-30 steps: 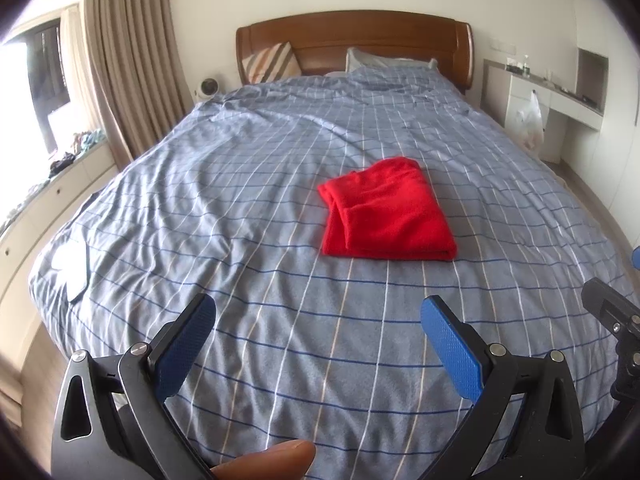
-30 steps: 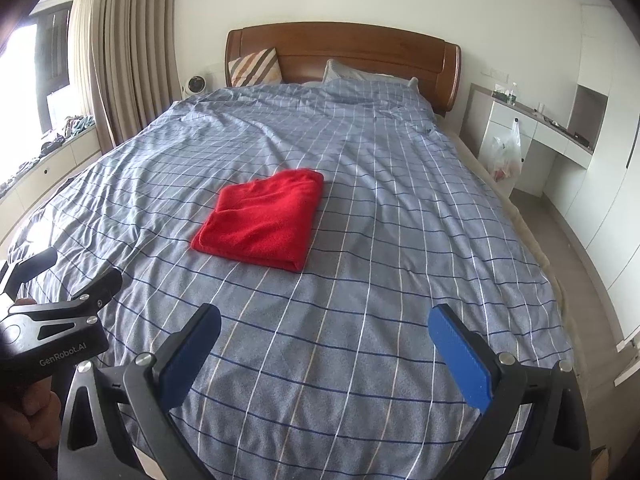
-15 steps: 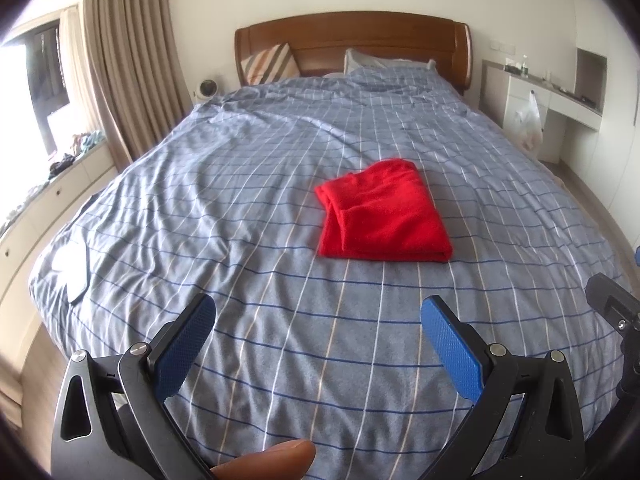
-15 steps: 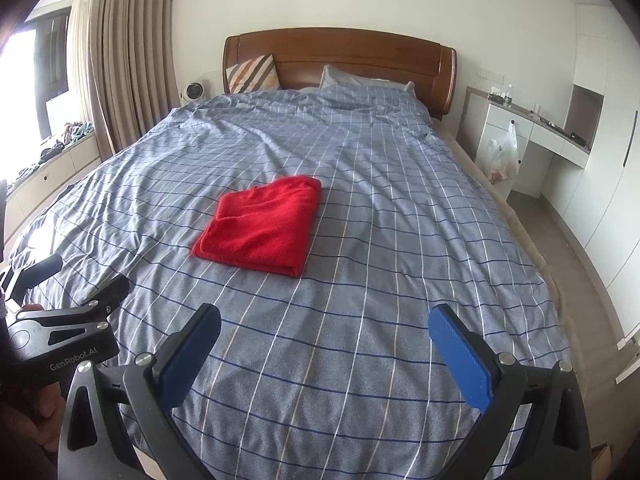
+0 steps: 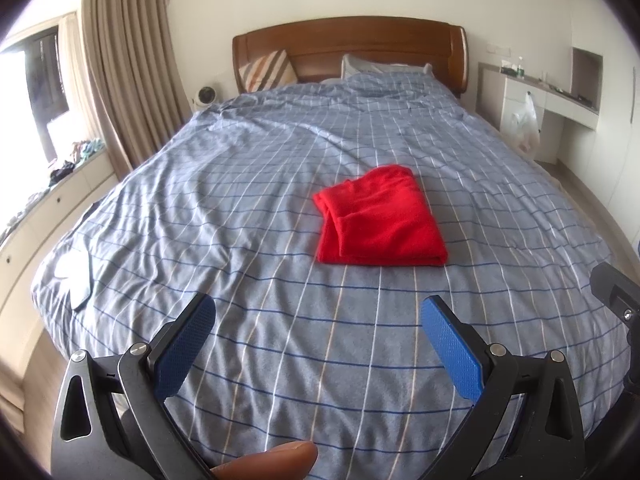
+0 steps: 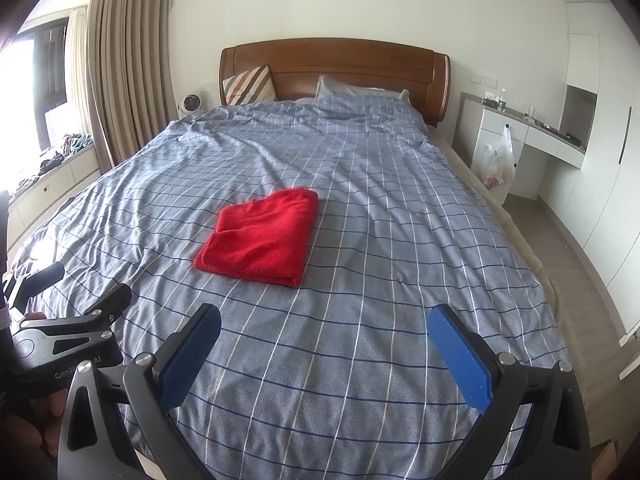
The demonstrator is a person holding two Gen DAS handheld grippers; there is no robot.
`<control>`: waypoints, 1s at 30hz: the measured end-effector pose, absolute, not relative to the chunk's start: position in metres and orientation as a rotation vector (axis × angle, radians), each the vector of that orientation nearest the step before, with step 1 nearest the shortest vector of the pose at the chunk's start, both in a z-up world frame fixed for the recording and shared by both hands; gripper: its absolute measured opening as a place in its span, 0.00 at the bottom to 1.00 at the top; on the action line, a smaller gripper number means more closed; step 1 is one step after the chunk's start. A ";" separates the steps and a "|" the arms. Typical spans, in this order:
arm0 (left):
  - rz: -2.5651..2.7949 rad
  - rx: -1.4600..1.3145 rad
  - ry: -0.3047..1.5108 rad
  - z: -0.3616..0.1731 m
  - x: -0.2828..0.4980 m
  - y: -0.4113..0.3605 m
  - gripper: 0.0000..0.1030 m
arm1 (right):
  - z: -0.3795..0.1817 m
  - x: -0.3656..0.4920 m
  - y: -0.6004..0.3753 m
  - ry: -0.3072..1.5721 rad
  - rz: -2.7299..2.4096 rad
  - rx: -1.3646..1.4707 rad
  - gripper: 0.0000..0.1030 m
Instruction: Fold small clothes
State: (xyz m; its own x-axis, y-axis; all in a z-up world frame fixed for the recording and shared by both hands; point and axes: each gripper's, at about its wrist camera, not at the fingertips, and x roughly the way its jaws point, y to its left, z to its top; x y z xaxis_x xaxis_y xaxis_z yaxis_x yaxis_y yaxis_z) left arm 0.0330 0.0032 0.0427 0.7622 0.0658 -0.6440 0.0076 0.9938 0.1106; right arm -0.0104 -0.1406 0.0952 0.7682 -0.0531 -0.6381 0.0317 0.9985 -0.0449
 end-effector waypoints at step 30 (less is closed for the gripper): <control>-0.008 0.061 0.704 0.057 0.029 0.004 1.00 | 0.110 -0.016 -0.136 0.693 -0.062 -0.050 0.99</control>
